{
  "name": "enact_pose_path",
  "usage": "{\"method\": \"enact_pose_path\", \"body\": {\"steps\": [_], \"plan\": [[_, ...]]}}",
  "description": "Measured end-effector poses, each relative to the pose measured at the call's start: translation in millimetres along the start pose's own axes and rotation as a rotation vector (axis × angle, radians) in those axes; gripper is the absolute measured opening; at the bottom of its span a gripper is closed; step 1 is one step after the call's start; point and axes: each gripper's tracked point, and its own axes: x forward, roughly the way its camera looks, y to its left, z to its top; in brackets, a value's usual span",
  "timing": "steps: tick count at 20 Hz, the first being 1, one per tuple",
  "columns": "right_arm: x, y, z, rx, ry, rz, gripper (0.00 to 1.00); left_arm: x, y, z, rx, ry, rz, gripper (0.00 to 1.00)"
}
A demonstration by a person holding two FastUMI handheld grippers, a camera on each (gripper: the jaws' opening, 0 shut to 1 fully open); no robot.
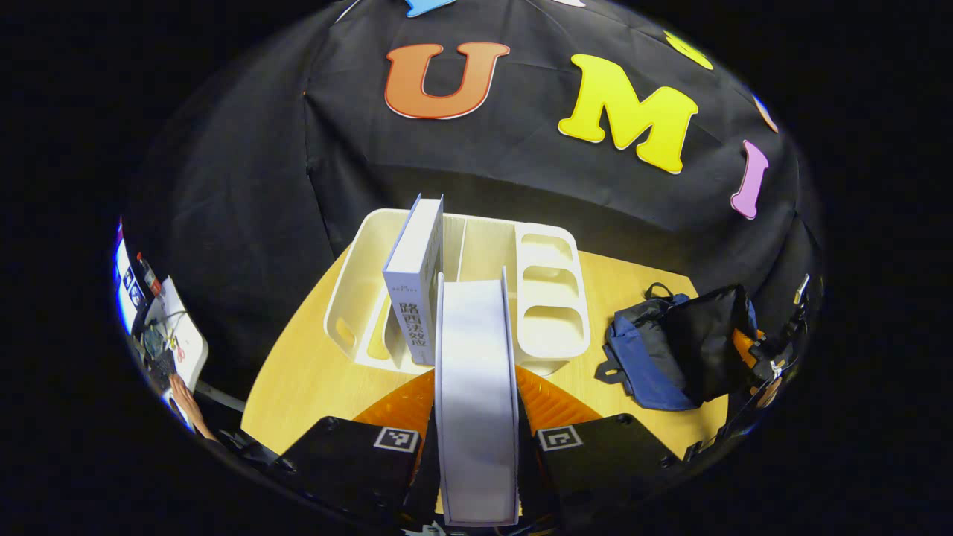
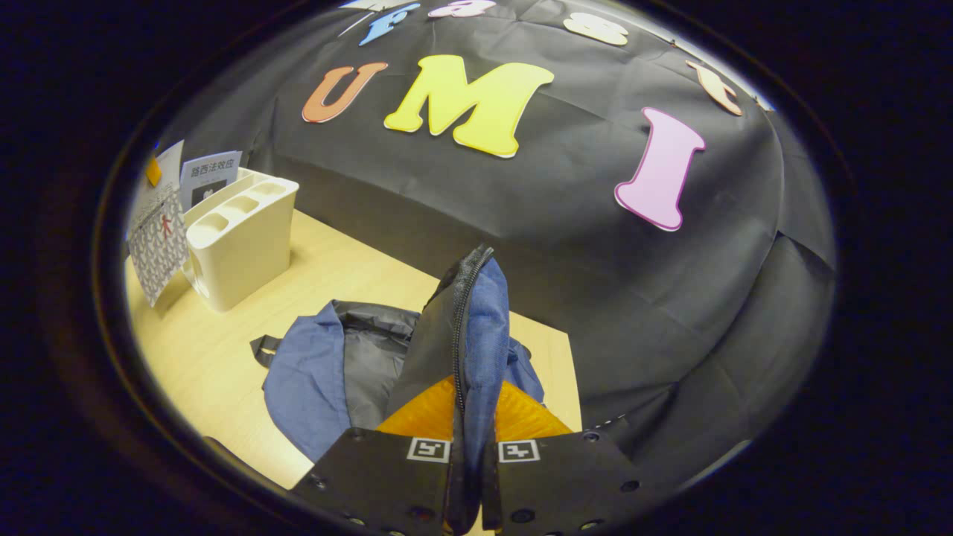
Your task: Open the schoolbag, grab two books from the bookshelf and put them into the schoolbag.
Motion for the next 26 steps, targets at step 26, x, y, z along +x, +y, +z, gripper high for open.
{"method": "enact_pose_path", "body": {"steps": [26], "plan": [[-8.3,-9.4,39.1,0.012,-0.011,-0.024,0.09,93.2,-248.9,-18.4,-0.551,-0.07,-0.647,0.43]]}}
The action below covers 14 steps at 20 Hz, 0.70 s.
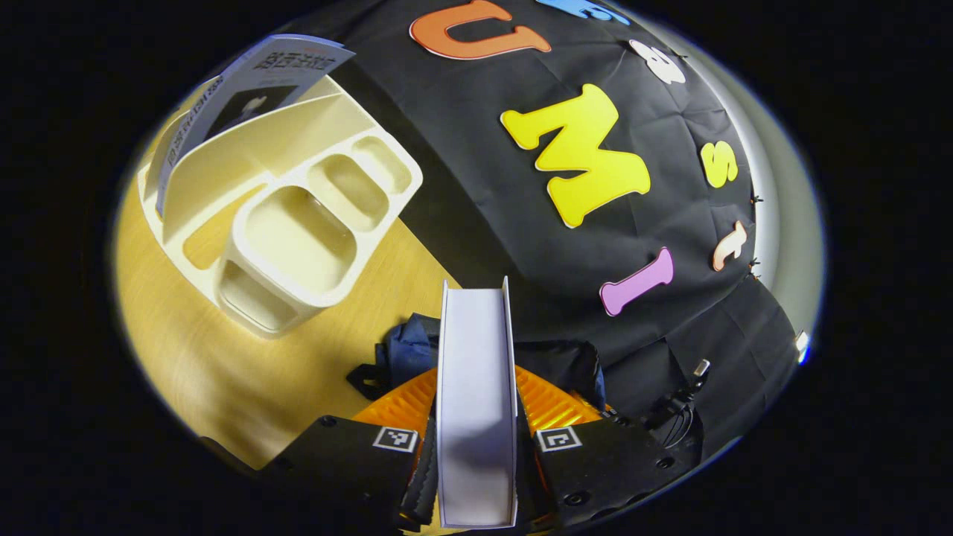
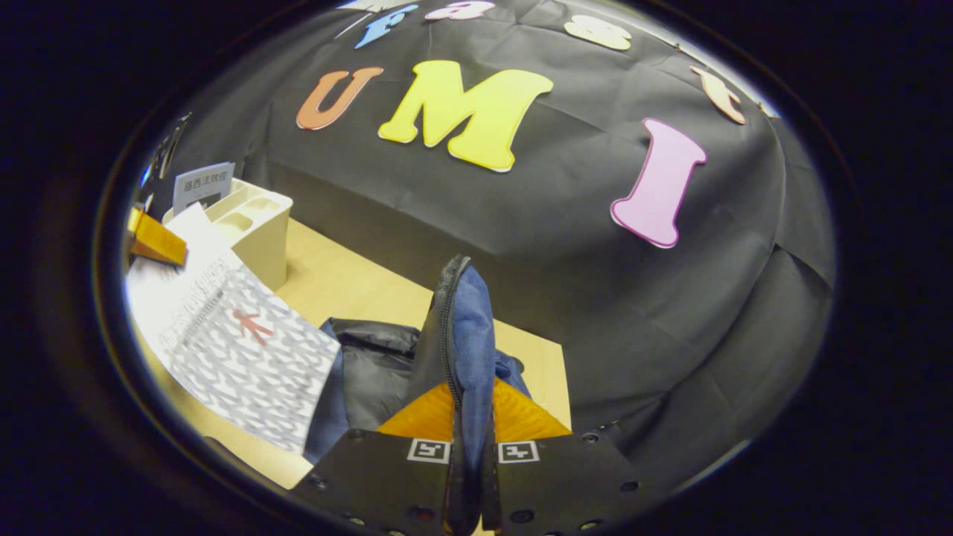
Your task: Open the schoolbag, grab two books from the bookshelf and put them into the schoolbag.
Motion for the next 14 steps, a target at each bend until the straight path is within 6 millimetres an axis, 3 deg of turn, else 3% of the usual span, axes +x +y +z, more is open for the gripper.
{"method": "enact_pose_path", "body": {"steps": [4,9,13,14], "plan": [[0.4,-5.6,9.2,0.011,-0.014,0.0,0.08,72.6,-7.2,-14.6,0.019,0.003,0.028,0.44],[-6.2,-16.3,17.8,0.044,-0.045,0.0,0.08,148.7,-19.4,-38.5,-0.024,0.028,-0.021,0.44],[-8.1,-22.0,15.8,0.065,-0.047,0.005,0.12,183.4,-10.1,-71.9,-0.057,0.071,-0.028,0.44],[-6.8,-22.6,18.0,0.073,-0.051,0.006,0.05,188.9,-7.1,-78.8,-0.048,0.076,-0.011,0.44]]}}
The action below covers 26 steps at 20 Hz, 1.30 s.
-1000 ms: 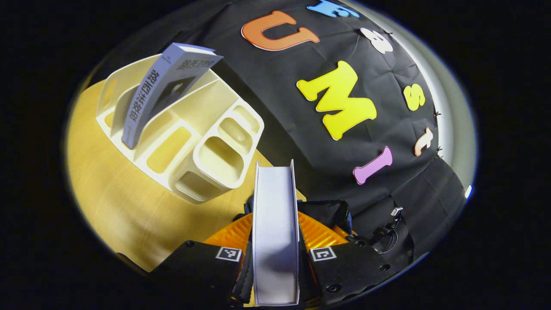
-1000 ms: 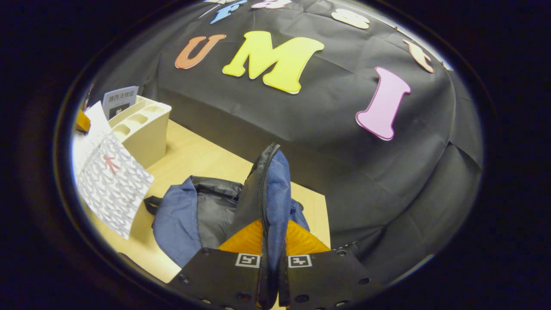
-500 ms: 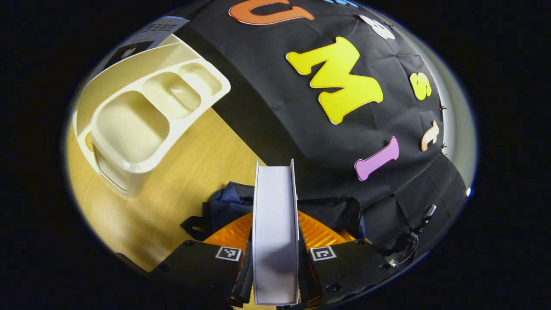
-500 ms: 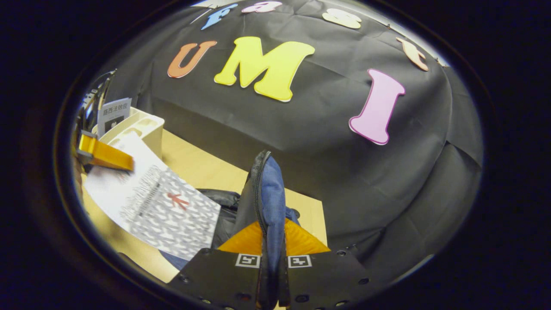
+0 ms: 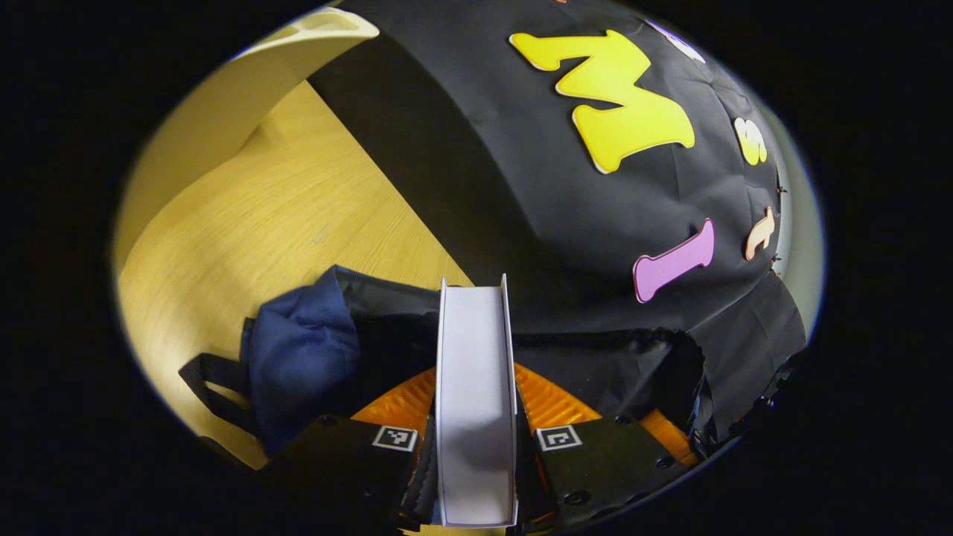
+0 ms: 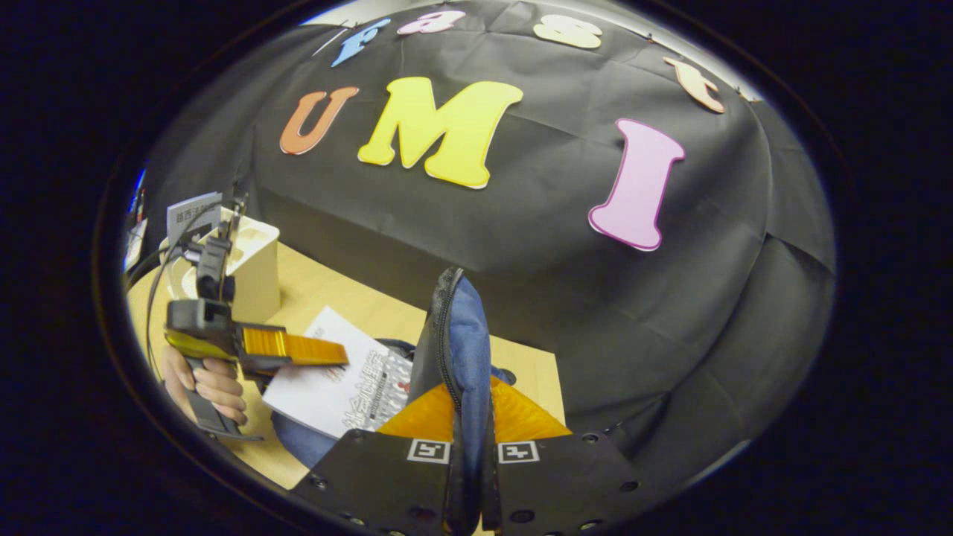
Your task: Open the schoolbag, grab two books from the bookshelf and put them into the schoolbag.
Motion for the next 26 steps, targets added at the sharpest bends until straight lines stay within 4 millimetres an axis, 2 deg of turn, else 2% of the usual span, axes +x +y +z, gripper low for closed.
{"method": "enact_pose_path", "body": {"steps": [2,4,6,10,13,15,17,19,20,21,22,24,26], "plan": [[-4.2,-1.3,4.6,0.006,-0.018,-0.002,0.09,5.6,9.6,-9.8,0.032,-0.017,0.029,0.44],[-6.2,2.5,11.1,0.018,-0.04,0.004,0.12,11.4,11.1,-20.4,0.061,-0.038,0.051,0.45],[-7.6,9.3,17.4,0.02,-0.056,0.014,0.08,19.9,9.8,-31.2,0.091,-0.044,0.059,0.45],[-13.5,20.1,28.2,0.015,-0.078,0.022,0.08,37.1,4.5,-43.9,0.106,-0.048,0.063,0.46],[-12.9,23.3,31.2,0.004,-0.082,0.017,0.08,52.4,0.8,-57.0,0.104,-0.044,0.067,0.46],[-12.0,24.9,30.9,-0.001,-0.078,0.015,0.08,58.6,-2.1,-58.9,0.146,-0.063,0.081,0.48],[-10.6,24.8,28.9,-0.002,-0.073,0.01,0.08,58.3,9.5,-59.2,0.257,-0.061,0.178,0.52],[-9.8,22.9,24.2,0.002,-0.058,0.005,0.08,53.3,21.6,-59.7,0.351,-0.01,0.246,0.76],[-8.7,21.6,21.5,0.004,-0.049,0.003,0.08,55.3,25.0,-63.4,0.359,0.008,0.255,0.84],[-7.3,22.0,17.8,0.009,-0.04,0.006,0.08,48.0,29.9,-62.8,0.384,0.034,0.286,0.87],[-6.1,21.0,14.5,0.017,-0.03,0.006,0.09,40.9,40.9,-60.3,0.412,0.052,0.313,0.99],[-4.8,17.1,7.5,0.023,-0.014,-0.005,0.08,28.0,45.1,-53.7,0.463,0.053,0.319,0.99],[-4.6,16.5,2.1,0.018,-0.007,-0.02,0.09,4.7,43.2,-37.9,0.524,0.025,0.327,0.99]]}}
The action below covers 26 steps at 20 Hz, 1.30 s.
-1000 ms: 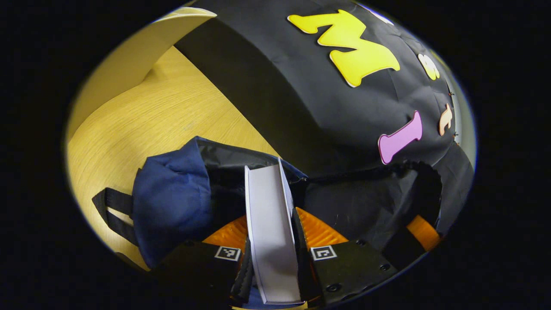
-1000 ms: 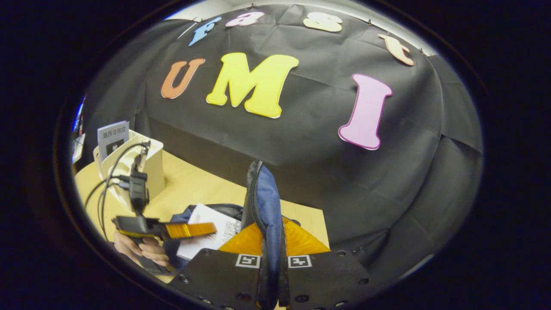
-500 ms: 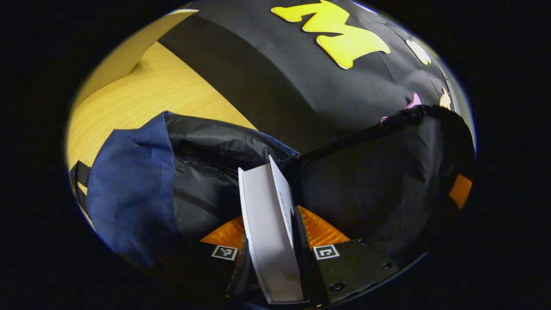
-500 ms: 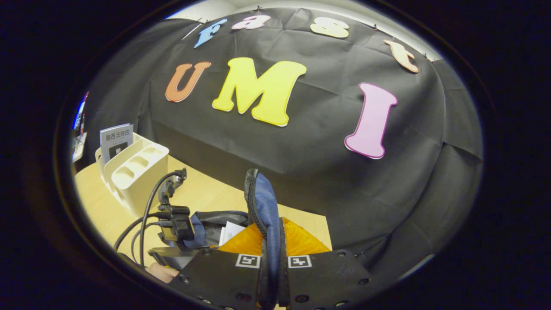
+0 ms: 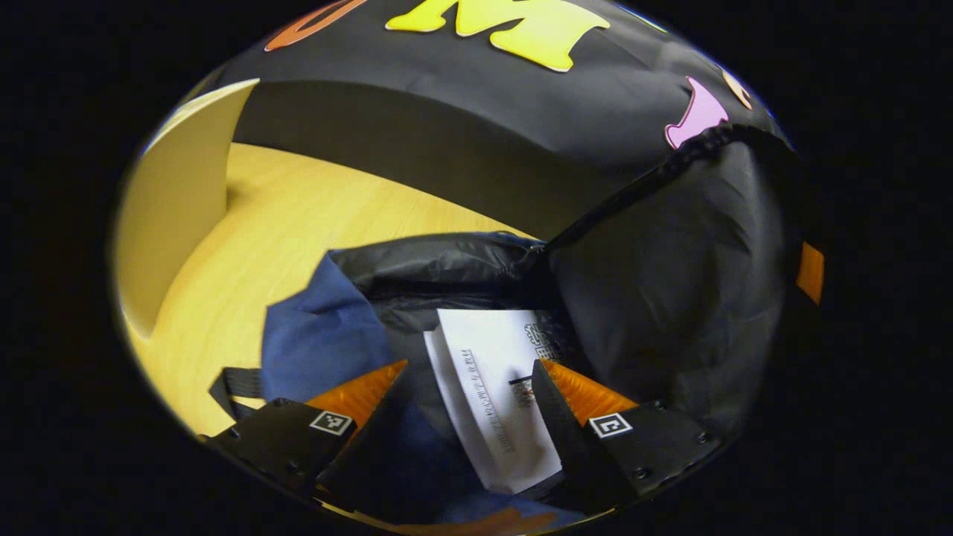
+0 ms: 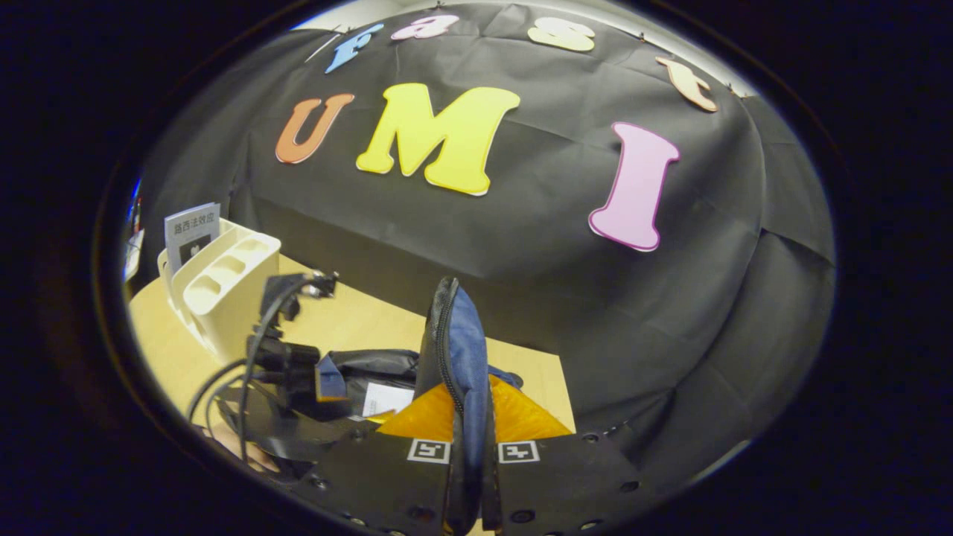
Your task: Open the schoolbag, grab two books from the bookshelf and put them into the schoolbag.
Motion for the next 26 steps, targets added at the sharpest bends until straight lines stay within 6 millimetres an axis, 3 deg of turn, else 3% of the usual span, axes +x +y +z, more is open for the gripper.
{"method": "enact_pose_path", "body": {"steps": [6,12,15,18,21,26], "plan": [[-5.4,7.0,-7.8,0.029,0.01,-0.001,0.08,-87.8,58.9,39.8,0.145,-0.106,0.097,0.99],[-2.3,12.9,-6.0,0.045,0.002,0.015,0.08,-190.4,129.8,92.8,0.282,-0.225,0.234,0.98],[1.3,17.9,-8.4,0.081,0.01,0.042,0.08,-230.2,155.2,106.6,0.294,-0.238,0.248,0.98],[3.3,19.8,-13.2,0.084,0.021,0.056,0.08,-259.6,193.7,128.0,0.309,-0.251,0.304,0.99],[4.3,19.2,-19.4,0.07,0.025,0.065,0.08,-287.8,229.6,163.0,0.342,-0.282,0.393,0.99],[2.0,19.2,-29.8,0.053,0.043,0.085,0.08,-315.9,258.1,231.3,0.358,-0.332,0.439,0.98]]}}
